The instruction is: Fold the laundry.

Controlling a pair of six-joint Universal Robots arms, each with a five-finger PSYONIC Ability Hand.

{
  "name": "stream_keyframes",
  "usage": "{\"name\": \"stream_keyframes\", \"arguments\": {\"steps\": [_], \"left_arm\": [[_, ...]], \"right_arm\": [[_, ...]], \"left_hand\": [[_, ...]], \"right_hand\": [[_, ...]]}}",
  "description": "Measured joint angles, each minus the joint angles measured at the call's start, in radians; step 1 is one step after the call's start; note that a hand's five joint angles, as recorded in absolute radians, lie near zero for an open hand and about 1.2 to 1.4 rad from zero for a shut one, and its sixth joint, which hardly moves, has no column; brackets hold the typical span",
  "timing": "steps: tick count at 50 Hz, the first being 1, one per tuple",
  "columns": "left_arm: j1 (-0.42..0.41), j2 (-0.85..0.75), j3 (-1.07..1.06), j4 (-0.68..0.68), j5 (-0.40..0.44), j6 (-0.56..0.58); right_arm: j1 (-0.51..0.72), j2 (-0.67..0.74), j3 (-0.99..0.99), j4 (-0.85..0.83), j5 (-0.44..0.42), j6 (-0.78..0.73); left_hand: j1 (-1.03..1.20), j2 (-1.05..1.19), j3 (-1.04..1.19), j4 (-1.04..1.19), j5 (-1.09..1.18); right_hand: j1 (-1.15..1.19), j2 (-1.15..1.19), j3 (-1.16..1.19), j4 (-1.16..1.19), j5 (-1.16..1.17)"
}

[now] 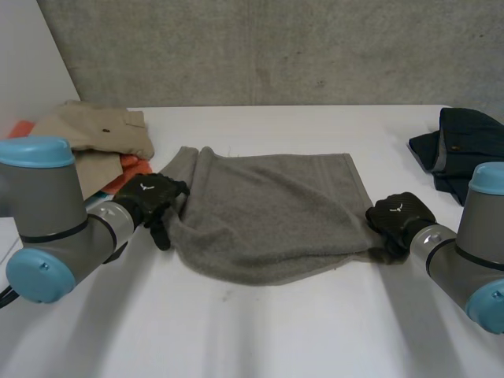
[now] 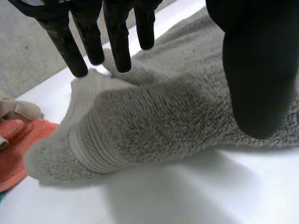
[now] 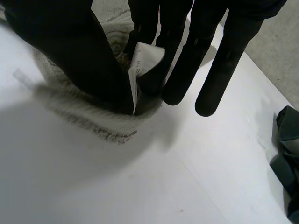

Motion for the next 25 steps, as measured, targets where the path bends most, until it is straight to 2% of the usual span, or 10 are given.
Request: {"name": "stream_keyframes", "arguments": {"steps": [2, 4, 6, 7, 9, 11, 15, 25], "left_arm": [[0.001, -0.019, 0.015, -0.005, 0.000, 0.001], [0.001, -0.037, 0.032, -0.016, 0.000, 0.002], [0.002, -0.047, 0.045, -0.025, -0.002, 0.003], [0.002, -0.048, 0.048, -0.027, -0.003, 0.003], [0.003, -0.050, 0.060, -0.039, -0.010, 0.002], [0.004, -0.040, 0.068, -0.056, -0.024, 0.000], [0.005, 0.011, 0.067, -0.095, -0.048, -0.011], [0.016, 0.349, -0.008, -0.169, -0.028, -0.103]], "right_arm": [[-0.002, -0.007, 0.003, 0.000, -0.011, 0.010], [-0.003, -0.023, 0.011, 0.003, -0.027, 0.021], [-0.005, -0.045, 0.020, 0.009, -0.044, 0.028], [-0.006, -0.050, 0.022, 0.011, -0.047, 0.029], [-0.010, -0.080, 0.030, 0.030, -0.063, 0.029], [-0.017, -0.121, 0.036, 0.067, -0.078, 0.022], [-0.032, -0.192, 0.033, 0.148, -0.091, -0.005], [-0.091, -0.387, -0.060, 0.341, -0.118, -0.085]], "left_hand": [[0.076, 0.004, 0.060, 0.064, 0.059], [0.408, 0.203, 0.365, 0.368, 0.357], [0.471, 0.253, 0.429, 0.430, 0.418], [0.648, 0.434, 0.589, 0.593, 0.578], [0.878, 0.654, 0.829, 0.836, 0.816], [0.887, 0.729, 0.904, 0.919, 0.869], [0.887, 0.730, 0.906, 0.925, 0.869], [0.887, 0.730, 0.915, 0.925, 0.869]], "right_hand": [[0.000, 0.000, 0.003, 0.005, 0.000], [0.000, 0.000, 0.003, 0.006, 0.001], [0.000, 0.000, 0.003, 0.006, 0.000], [0.000, 0.000, 0.003, 0.006, 0.000], [0.000, 0.000, 0.003, 0.007, 0.001], [0.000, 0.000, 0.005, 0.007, 0.000], [0.000, 0.000, 0.006, 0.007, 0.000], [0.000, 0.000, 0.010, 0.007, 0.001]]}}
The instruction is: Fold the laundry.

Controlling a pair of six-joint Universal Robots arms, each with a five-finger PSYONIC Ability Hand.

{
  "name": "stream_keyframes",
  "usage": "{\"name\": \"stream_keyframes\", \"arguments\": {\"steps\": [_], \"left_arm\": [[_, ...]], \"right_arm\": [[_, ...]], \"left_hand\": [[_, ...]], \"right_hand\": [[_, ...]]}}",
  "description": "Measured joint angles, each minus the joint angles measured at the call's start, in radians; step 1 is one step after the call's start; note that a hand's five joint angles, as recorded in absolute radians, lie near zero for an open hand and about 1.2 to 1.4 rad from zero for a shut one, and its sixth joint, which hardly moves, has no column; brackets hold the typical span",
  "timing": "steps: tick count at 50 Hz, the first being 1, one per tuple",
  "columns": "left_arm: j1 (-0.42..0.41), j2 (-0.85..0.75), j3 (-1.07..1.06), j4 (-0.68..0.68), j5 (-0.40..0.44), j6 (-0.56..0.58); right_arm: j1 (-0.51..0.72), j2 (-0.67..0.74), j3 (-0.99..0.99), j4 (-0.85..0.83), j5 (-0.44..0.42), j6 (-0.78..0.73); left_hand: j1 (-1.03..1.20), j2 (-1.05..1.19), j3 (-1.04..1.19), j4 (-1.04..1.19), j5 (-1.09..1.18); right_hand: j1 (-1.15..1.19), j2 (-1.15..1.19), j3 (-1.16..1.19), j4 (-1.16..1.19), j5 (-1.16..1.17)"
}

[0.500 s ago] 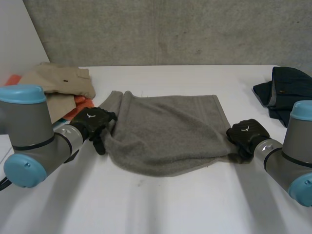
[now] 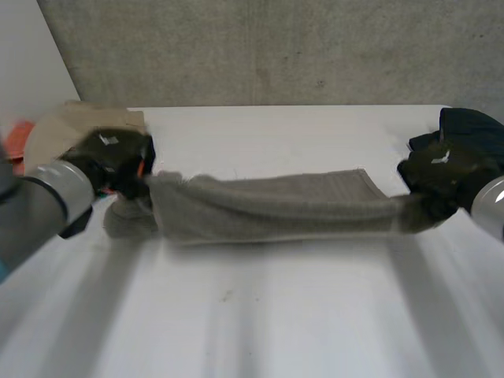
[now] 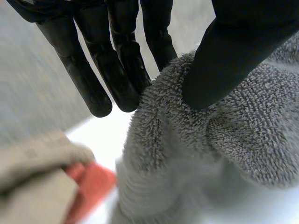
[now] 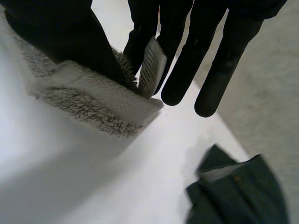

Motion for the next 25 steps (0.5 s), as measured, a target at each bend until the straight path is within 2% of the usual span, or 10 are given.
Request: {"name": "stream_keyframes", "arguments": {"steps": [3, 6, 13, 14, 16, 20, 23, 25], "left_arm": [[0.007, 0.095, -0.014, 0.010, 0.022, -0.042], [0.012, 0.104, -0.008, 0.020, 0.034, -0.056], [0.014, -0.081, 0.074, 0.024, 0.021, 0.006], [0.011, -0.194, 0.132, 0.014, 0.000, 0.054], [0.008, -0.277, 0.182, 0.003, -0.020, 0.088], [-0.005, -0.433, 0.297, -0.037, -0.071, 0.148], [-0.017, -0.477, 0.345, -0.067, -0.108, 0.164], [-0.023, -0.467, 0.342, -0.080, -0.131, 0.164]], "right_arm": [[-0.005, -0.027, -0.040, 0.029, -0.022, 0.011], [0.004, -0.016, -0.062, 0.033, -0.035, 0.027], [0.047, 0.109, -0.091, -0.029, -0.023, 0.070], [0.068, 0.179, -0.101, -0.074, 0.004, 0.087], [0.087, 0.237, -0.108, -0.113, 0.036, 0.099], [0.129, 0.344, -0.121, -0.195, 0.126, 0.116], [0.153, 0.392, -0.120, -0.239, 0.180, 0.123], [0.165, 0.407, -0.115, -0.257, 0.200, 0.125]], "left_hand": [[0.000, 0.004, 0.001, 0.000, 0.000], [0.000, 0.007, 0.001, 0.000, 0.000], [0.000, 0.007, 0.001, 0.000, 0.000], [0.000, 0.007, 0.001, 0.000, 0.000], [-0.011, -0.012, -0.016, -0.019, -0.006], [-0.610, -0.571, -0.565, -0.583, -0.529], [-0.856, -0.847, -0.843, -0.867, -0.817], [-0.885, -0.895, -0.890, -0.911, -0.867]], "right_hand": [[0.000, 0.000, 0.000, 0.000, 0.008], [0.000, 0.000, 0.000, 0.000, 0.010], [0.000, 0.000, 0.000, 0.000, 0.010], [0.000, 0.000, 0.000, 0.000, 0.010], [0.000, 0.000, 0.000, 0.000, 0.010], [0.000, 0.000, 0.000, 0.000, 0.010], [0.000, 0.000, 0.000, 0.000, 0.010], [0.000, 0.000, 0.000, 0.000, 0.010]]}}
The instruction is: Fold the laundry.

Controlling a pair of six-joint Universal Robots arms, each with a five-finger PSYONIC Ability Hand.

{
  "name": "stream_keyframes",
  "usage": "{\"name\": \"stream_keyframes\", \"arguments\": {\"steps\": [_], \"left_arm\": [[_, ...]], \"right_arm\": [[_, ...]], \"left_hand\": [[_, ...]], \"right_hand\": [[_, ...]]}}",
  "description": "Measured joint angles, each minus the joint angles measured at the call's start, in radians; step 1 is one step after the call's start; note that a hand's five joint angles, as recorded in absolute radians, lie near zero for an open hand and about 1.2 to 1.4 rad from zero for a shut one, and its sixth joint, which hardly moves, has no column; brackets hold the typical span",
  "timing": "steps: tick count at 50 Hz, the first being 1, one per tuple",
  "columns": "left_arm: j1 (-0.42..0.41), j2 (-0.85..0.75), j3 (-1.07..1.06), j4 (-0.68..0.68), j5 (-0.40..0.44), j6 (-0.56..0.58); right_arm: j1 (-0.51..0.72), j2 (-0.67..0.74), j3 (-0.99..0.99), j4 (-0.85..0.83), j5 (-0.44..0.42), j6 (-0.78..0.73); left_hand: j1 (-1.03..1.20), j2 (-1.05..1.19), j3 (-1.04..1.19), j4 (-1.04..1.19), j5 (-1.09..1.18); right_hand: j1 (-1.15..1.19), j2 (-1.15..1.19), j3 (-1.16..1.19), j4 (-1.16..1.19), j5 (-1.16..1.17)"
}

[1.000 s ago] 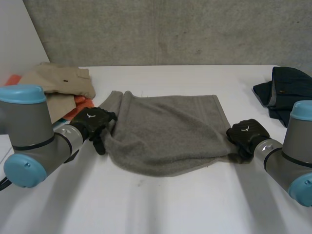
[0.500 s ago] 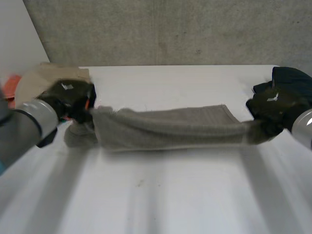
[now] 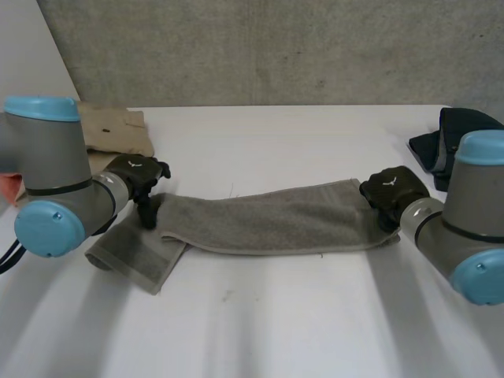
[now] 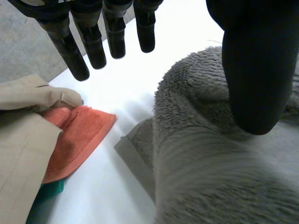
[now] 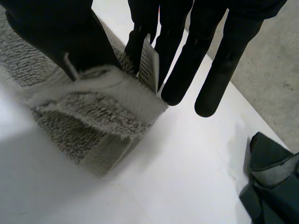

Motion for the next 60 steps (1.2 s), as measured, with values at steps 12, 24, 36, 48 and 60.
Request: {"name": "stream_keyframes", "arguments": {"steps": [12, 24, 36, 48, 60], "left_arm": [[-0.064, 0.378, -0.490, 0.102, -0.047, 0.022], [-0.044, 0.343, -0.788, 0.376, -0.041, 0.262], [0.006, 0.221, -0.678, 0.418, -0.055, 0.284], [0.029, 0.168, -0.618, 0.441, -0.034, 0.320], [0.059, 0.112, -0.554, 0.499, 0.000, 0.386]], "right_arm": [[0.010, -0.002, 0.027, -0.028, 0.016, -0.014], [0.029, 0.006, 0.042, -0.026, 0.012, -0.043], [0.048, 0.002, 0.070, -0.026, 0.005, -0.043], [0.056, 0.014, 0.077, -0.024, -0.001, -0.056], [0.065, 0.015, 0.084, -0.023, -0.006, -0.065]], "left_hand": [[0.103, 0.081, 0.077, 0.088, 0.095], [0.130, 0.121, 0.119, 0.121, 0.122], [0.225, 0.201, 0.192, 0.203, 0.208], [0.355, 0.359, 0.355, 0.366, 0.369], [0.453, 0.433, 0.427, 0.439, 0.440]], "right_hand": [[0.000, 0.000, 0.000, 0.000, 0.000], [0.000, 0.000, 0.003, 0.000, 0.000], [0.000, 0.000, 0.005, 0.000, 0.000], [0.000, 0.000, 0.005, 0.000, 0.000], [0.000, 0.001, 0.005, 0.000, 0.000]]}}
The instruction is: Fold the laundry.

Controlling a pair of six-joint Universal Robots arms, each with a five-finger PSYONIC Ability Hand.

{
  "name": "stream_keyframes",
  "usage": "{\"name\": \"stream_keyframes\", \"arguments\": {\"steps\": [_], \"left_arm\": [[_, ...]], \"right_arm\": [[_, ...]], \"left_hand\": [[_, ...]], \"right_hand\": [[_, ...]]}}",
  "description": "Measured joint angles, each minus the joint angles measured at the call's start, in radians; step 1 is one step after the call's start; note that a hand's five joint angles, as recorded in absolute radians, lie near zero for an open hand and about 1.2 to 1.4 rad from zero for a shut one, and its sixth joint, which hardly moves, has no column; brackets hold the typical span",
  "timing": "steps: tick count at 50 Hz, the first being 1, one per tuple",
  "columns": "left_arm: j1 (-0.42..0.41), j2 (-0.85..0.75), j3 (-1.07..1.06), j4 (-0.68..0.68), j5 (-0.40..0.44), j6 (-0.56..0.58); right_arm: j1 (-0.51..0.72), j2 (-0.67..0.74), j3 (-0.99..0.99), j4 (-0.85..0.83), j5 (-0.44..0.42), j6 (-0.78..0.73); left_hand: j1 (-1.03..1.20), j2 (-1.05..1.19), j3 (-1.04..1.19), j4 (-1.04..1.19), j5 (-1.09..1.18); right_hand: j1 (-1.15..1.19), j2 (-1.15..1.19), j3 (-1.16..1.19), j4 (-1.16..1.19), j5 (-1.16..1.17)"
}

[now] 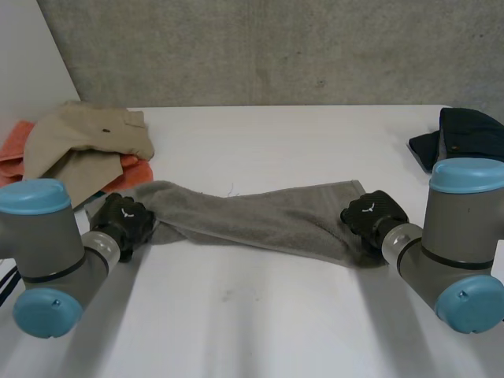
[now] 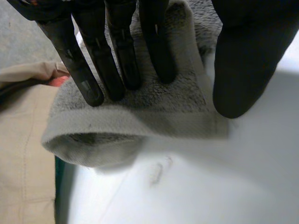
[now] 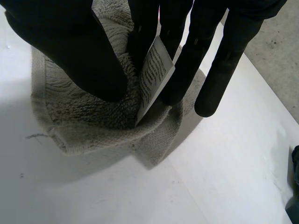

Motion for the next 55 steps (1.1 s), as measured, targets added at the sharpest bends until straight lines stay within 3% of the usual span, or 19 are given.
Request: {"name": "stream_keyframes", "arguments": {"steps": [12, 24, 29, 32, 41, 55], "left_arm": [[0.032, -0.078, 0.122, 0.021, 0.020, 0.011], [0.069, -0.005, 0.187, -0.057, 0.043, -0.081], [0.050, 0.072, 0.140, -0.163, 0.066, -0.200], [0.037, 0.089, 0.114, -0.200, 0.080, -0.264], [0.028, 0.019, 0.138, -0.199, 0.065, -0.329], [0.047, -0.148, 0.328, -0.183, -0.005, -0.274]], "right_arm": [[0.002, -0.005, 0.006, 0.001, 0.000, -0.003], [-0.037, -0.061, 0.001, 0.029, -0.024, 0.001], [-0.047, -0.076, 0.002, 0.053, -0.053, 0.003], [-0.046, -0.075, 0.003, 0.059, -0.062, 0.005], [-0.035, -0.056, 0.006, 0.062, -0.063, 0.005], [-0.034, -0.040, 0.009, 0.059, -0.063, 0.002]], "left_hand": [[0.430, 0.460, 0.455, 0.460, 0.449], [0.430, 0.468, 0.465, 0.472, 0.452], [-0.167, -0.121, -0.103, -0.112, -0.107], [-0.284, -0.254, -0.249, -0.263, -0.262], [-0.288, -0.287, -0.281, -0.301, -0.303], [-0.276, -0.267, -0.254, -0.259, -0.259]], "right_hand": [[0.000, 0.000, 0.000, 0.000, 0.000], [0.000, 0.000, 0.000, 0.000, 0.000], [0.000, 0.000, 0.000, 0.000, 0.000], [0.000, 0.000, 0.000, 0.000, 0.000], [0.000, 0.000, 0.000, 0.000, 0.000], [0.000, 0.000, 0.000, 0.000, 0.000]]}}
